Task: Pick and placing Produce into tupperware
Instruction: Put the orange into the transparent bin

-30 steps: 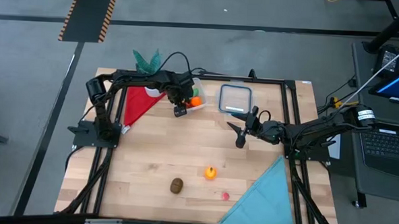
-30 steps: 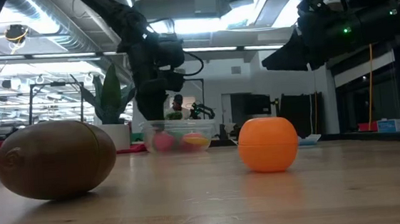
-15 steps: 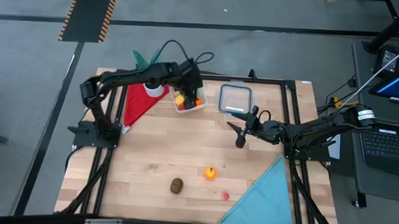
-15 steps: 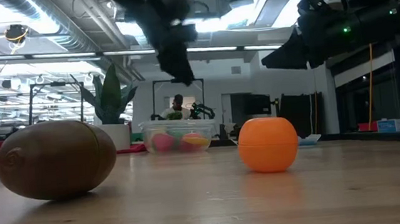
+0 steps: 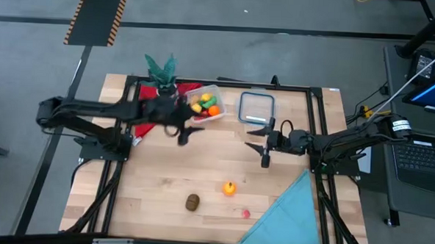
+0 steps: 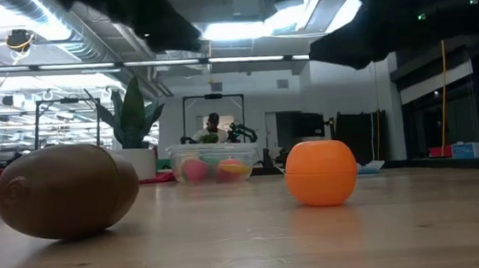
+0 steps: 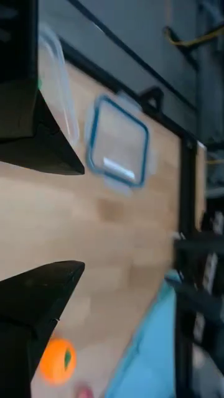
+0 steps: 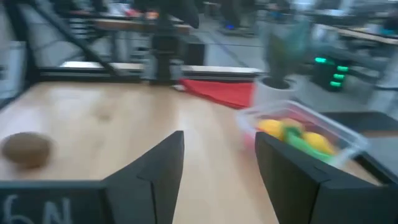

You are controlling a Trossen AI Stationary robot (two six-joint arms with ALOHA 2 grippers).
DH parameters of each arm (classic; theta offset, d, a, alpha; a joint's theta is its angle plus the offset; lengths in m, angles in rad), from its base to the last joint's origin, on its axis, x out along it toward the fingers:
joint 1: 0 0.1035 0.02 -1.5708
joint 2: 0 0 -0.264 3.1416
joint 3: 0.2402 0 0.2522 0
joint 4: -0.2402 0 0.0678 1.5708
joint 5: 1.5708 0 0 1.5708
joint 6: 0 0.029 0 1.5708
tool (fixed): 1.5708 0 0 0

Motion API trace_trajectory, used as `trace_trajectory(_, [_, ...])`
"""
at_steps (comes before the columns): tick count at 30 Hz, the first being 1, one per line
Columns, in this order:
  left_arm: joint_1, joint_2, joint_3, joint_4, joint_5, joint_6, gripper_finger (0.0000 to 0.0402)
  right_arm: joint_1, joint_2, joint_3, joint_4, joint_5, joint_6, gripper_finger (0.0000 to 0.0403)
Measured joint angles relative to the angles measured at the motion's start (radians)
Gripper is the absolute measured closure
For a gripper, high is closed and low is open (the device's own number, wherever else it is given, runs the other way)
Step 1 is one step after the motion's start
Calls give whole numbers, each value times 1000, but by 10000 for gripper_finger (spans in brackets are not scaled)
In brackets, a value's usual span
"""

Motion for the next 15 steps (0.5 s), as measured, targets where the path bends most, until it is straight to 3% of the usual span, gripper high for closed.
trace_trajectory(8, [-243, -172, -340, 389, -186, -56, 173, 11, 0, 19, -40, -142, -30, 202])
trace_trajectory(15, [-399, -208, -462, 454, -373, -126, 173, 68, 0, 20, -82, -164, -15, 202])
